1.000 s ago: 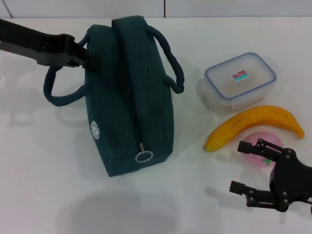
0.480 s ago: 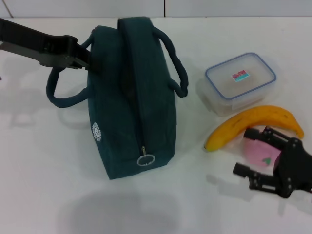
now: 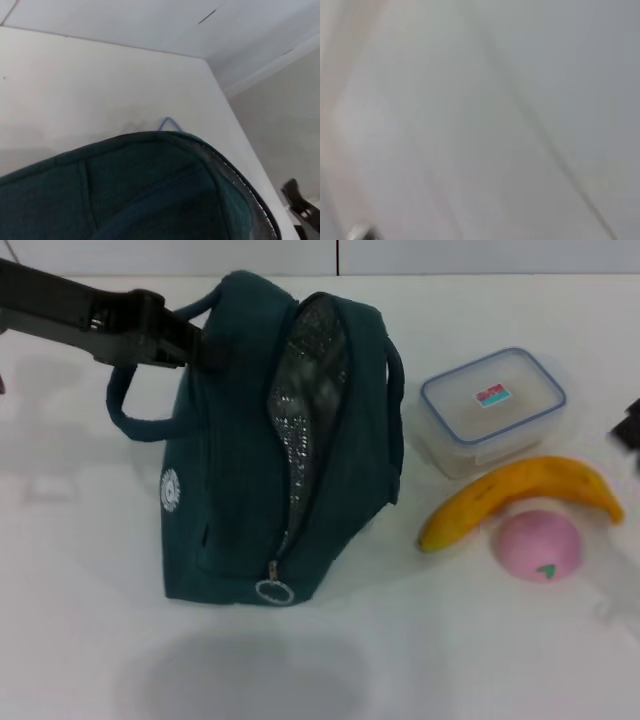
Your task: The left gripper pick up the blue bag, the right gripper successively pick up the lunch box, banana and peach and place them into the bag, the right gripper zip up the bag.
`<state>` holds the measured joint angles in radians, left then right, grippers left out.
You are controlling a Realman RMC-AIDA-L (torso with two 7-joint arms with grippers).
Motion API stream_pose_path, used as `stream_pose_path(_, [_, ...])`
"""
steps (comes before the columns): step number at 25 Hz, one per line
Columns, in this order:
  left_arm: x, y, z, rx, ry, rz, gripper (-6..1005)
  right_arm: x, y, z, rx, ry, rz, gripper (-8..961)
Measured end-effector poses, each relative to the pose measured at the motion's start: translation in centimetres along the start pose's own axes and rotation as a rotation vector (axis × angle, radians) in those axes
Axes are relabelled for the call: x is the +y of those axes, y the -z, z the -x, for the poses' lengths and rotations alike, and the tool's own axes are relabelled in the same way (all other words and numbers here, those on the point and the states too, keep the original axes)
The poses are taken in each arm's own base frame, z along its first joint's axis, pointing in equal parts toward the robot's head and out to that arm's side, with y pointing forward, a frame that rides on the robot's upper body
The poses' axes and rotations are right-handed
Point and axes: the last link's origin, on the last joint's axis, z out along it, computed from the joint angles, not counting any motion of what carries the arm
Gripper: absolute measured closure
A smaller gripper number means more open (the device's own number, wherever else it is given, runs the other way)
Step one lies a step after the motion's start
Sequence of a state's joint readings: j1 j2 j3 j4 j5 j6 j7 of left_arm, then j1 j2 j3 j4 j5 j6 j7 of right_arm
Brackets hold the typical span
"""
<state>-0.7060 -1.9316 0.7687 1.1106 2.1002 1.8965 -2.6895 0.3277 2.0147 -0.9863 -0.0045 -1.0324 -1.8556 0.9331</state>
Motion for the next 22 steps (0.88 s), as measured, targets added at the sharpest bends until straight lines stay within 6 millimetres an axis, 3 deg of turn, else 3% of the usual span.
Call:
stream_pose_path(4, [0.1,0.2,0.0,0.010,-0.001,0.011,961,-1.8,0.7,0.6,-0.070,-0.329,-0.138,81])
stream_pose_path(11, [-0.1,0.1,0.2,0.002,0.000,0.012,962,-4.4,0.7,0.5,-0.130,-0.665,-0.289,81])
stream_pose_path(22, [-0.1,-0.1,0.1,0.005,-0.013,0.014,962,-8.0,-1.7,-0.4,-0.135,-0.852,-0.468,80])
